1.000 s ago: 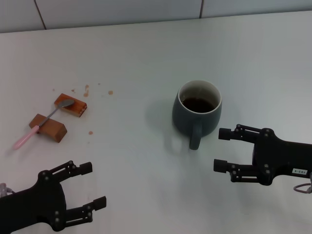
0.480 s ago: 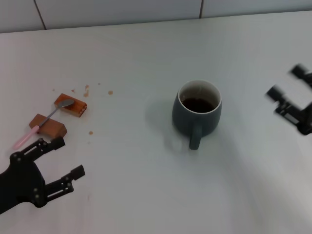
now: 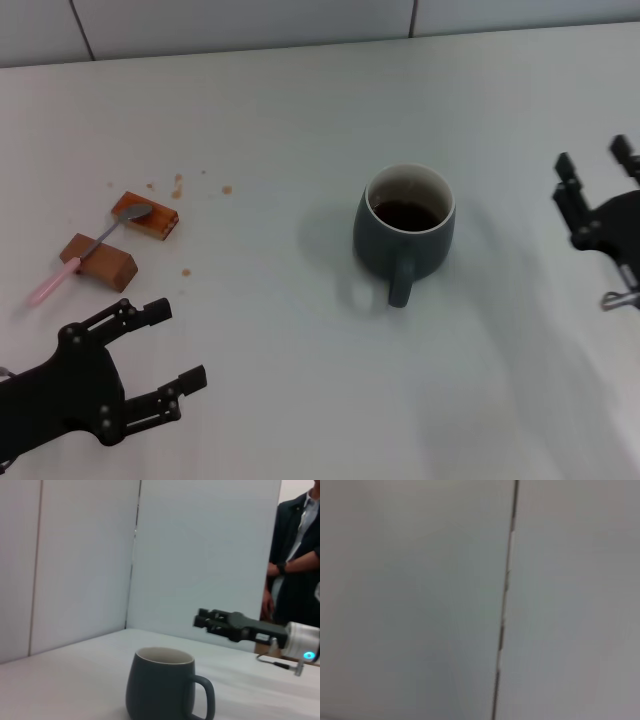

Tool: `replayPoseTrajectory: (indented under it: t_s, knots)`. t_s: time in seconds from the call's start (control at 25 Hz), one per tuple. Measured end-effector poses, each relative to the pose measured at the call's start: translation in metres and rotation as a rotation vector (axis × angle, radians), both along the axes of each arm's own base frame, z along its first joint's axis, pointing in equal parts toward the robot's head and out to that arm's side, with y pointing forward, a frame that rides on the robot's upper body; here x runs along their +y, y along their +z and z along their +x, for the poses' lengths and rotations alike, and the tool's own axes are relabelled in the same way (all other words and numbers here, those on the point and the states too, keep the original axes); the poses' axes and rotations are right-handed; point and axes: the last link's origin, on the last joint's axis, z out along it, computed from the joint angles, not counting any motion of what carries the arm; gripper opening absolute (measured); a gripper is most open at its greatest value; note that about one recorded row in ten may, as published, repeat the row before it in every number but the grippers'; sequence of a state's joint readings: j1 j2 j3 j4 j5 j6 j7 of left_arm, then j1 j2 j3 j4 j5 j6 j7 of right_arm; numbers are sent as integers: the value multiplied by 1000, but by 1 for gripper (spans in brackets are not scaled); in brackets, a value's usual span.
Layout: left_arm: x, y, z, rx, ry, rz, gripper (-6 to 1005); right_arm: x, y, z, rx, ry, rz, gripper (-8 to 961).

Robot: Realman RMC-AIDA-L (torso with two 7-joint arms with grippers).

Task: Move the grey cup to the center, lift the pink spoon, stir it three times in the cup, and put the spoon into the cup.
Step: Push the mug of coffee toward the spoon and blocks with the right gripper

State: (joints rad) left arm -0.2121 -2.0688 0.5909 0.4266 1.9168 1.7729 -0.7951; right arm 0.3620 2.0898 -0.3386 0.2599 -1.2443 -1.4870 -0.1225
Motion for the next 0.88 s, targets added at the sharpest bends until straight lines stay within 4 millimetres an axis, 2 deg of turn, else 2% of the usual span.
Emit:
replayPoseTrajectory:
  t_s: [0.04, 0.24, 0.48, 0.8, 0.88]
  knots:
    - [0, 0, 0, 0, 0, 0, 828, 0, 0, 0, 0, 0, 0, 700]
    - [0, -1, 1, -1, -2, -11, 827, 14, -26, -12, -37, -10, -118, 610]
    - [0, -3, 2, -1, -9, -24, 825, 16, -45, -24, -46, 11, -220, 401]
    - [2, -7, 5, 4, -24, -49, 822, 21, -63, -36, -40, -2, -312, 34]
    - [2, -7, 5, 4, -24, -49, 821, 22, -66, -40, -35, 4, -323, 36]
